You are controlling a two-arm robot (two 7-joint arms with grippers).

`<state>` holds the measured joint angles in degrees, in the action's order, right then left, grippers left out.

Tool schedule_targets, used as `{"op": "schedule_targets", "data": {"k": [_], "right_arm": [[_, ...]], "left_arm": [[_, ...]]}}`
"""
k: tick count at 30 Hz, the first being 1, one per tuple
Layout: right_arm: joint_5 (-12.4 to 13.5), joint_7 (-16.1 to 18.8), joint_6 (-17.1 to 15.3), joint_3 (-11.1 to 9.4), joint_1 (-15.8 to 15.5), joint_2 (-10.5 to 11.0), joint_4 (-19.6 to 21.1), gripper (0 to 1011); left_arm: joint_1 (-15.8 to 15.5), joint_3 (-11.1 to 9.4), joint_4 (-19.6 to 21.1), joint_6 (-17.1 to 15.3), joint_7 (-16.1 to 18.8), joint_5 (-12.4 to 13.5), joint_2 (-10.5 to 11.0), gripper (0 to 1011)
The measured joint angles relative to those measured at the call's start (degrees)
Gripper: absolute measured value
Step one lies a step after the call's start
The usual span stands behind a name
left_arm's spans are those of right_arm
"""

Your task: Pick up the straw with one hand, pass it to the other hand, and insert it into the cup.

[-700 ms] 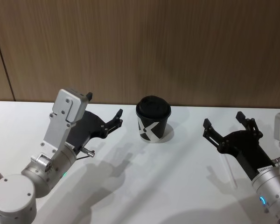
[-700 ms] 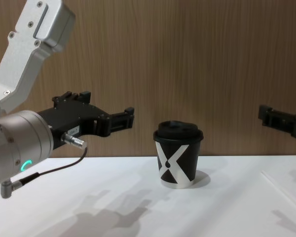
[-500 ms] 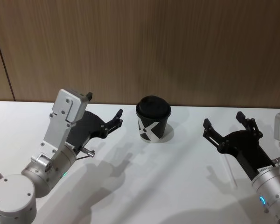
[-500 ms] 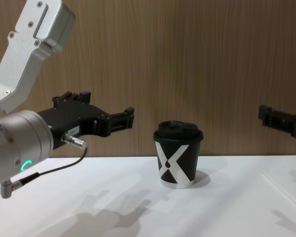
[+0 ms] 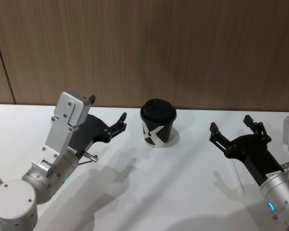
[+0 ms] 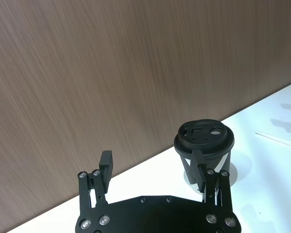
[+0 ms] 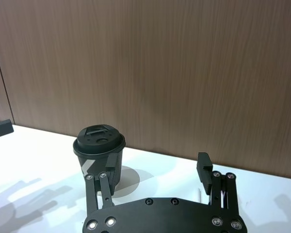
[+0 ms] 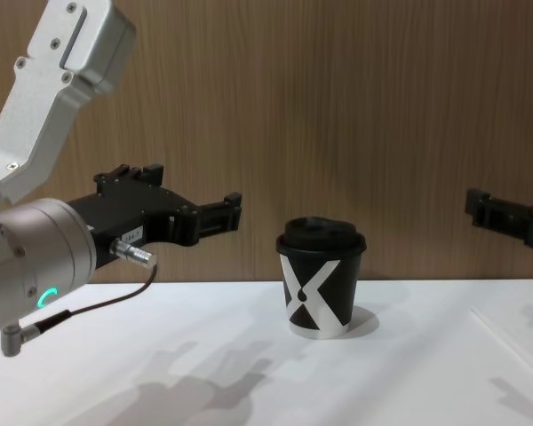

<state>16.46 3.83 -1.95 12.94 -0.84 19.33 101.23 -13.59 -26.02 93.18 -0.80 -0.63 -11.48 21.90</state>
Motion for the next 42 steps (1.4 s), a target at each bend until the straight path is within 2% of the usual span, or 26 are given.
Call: {"op": "schedule_targets", "data": {"k": [42], "right_arm": [[-0.03, 0.23, 0.04, -0.24, 0.18, 0.17, -0.4, 1001]], "left_arm": [[0.0, 0.0, 0.0, 0.0, 0.0, 0.0, 0.0, 1003]]}}
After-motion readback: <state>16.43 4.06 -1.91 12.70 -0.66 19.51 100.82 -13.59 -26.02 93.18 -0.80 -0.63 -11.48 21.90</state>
